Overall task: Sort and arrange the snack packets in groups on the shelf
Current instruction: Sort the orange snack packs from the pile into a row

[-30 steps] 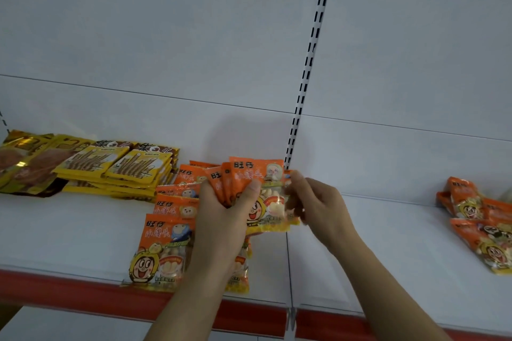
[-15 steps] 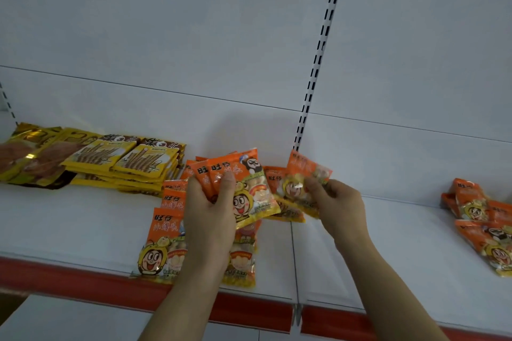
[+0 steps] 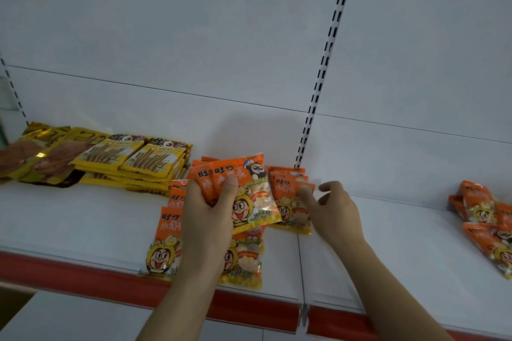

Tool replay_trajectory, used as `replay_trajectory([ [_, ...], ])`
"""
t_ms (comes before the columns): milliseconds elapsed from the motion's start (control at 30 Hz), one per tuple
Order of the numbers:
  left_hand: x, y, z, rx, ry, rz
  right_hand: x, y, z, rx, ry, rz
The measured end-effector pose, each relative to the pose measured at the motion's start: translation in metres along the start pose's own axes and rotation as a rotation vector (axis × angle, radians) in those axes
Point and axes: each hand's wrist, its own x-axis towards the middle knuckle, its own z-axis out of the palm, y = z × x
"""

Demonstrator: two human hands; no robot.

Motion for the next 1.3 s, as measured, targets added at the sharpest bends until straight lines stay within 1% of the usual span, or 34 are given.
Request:
replay_trajectory([
  [33,-0.001,-0.001,0.002,0.017,-0.021,-0.001,-0.005,-0.005,-0.007,0.028,0.046,-0.022],
  [67,-0.002,-0.002,0.004,0.037,-0.045,-0.002,-0.01,-0.011,-0.015,0.083,0.056,-0.052],
  [100,-0.003,-0.003,0.006,0.059,-0.067,0.005,-0.017,-0.017,-0.022,0.173,0.011,-0.084],
  [167,-0.005,-0.003,0.015,0.103,-0.111,0.01,-0.035,-0.033,-0.034,0.34,-0.19,-0.156],
  [200,-0.008,-0.002,0.019,0.122,-0.13,0.012,-0.044,-0.04,-0.038,0.349,-0.263,-0.198],
  [233,-0.009,-0.004,0.023,0.142,-0.143,0.017,-0.049,-0.043,-0.04,0.323,-0.287,-0.237],
  [300,-0.012,-0.004,0.028,0.157,-0.161,0.02,-0.048,-0.041,-0.042,0.273,-0.238,-0.239],
  [433,-0.01,0.004,0.021,0.121,-0.117,-0.003,-0.031,-0.01,-0.047,0.333,-0.039,-0.057],
  [500,-0.006,0.006,0.015,0.09,-0.075,-0.033,-0.027,0.002,-0.041,0.264,-0.05,0.006],
  [600,-0.003,0.004,0.011,0.116,-0.063,-0.033,-0.029,0.008,-0.02,0.034,-0.129,-0.015],
  [733,-0.005,-0.001,0.009,0.149,-0.07,0.002,-0.027,0.005,-0.002,-0.158,-0.065,-0.09],
  [833,-0.008,-0.001,0.011,0.207,-0.102,0.015,-0.022,0.004,0.002,-0.236,-0.067,-0.088],
  [900,-0.012,0.001,0.012,0.238,-0.132,0.027,-0.024,0.005,-0.001,-0.171,-0.061,-0.054],
  [967,-0.015,0.003,0.014,0.265,-0.179,0.052,-0.03,0.002,-0.011,-0.056,-0.002,-0.034],
  [1033,-0.018,0.003,0.016,0.306,-0.223,0.086,-0.04,-0.007,-0.026,0.079,0.048,-0.066],
  [1067,-0.019,0.001,0.018,0.324,-0.239,0.1,-0.046,-0.013,-0.033,0.169,0.021,-0.085],
  [1133,-0.022,-0.001,0.025,0.317,-0.265,0.105,-0.059,-0.026,-0.045,0.313,-0.125,-0.134],
  [1167,-0.024,-0.001,0.029,0.313,-0.287,0.105,-0.064,-0.03,-0.047,0.346,-0.19,-0.155],
  [1200,-0.025,-0.002,0.032,0.331,-0.314,0.11,-0.067,-0.032,-0.049,0.356,-0.217,-0.166],
  [1267,-0.028,-0.002,0.036,0.44,-0.336,0.169,-0.064,-0.025,-0.051,0.322,-0.184,-0.15],
  [1300,-0.028,-0.002,0.035,0.511,-0.314,0.219,-0.061,-0.02,-0.051,0.305,-0.154,-0.118],
])
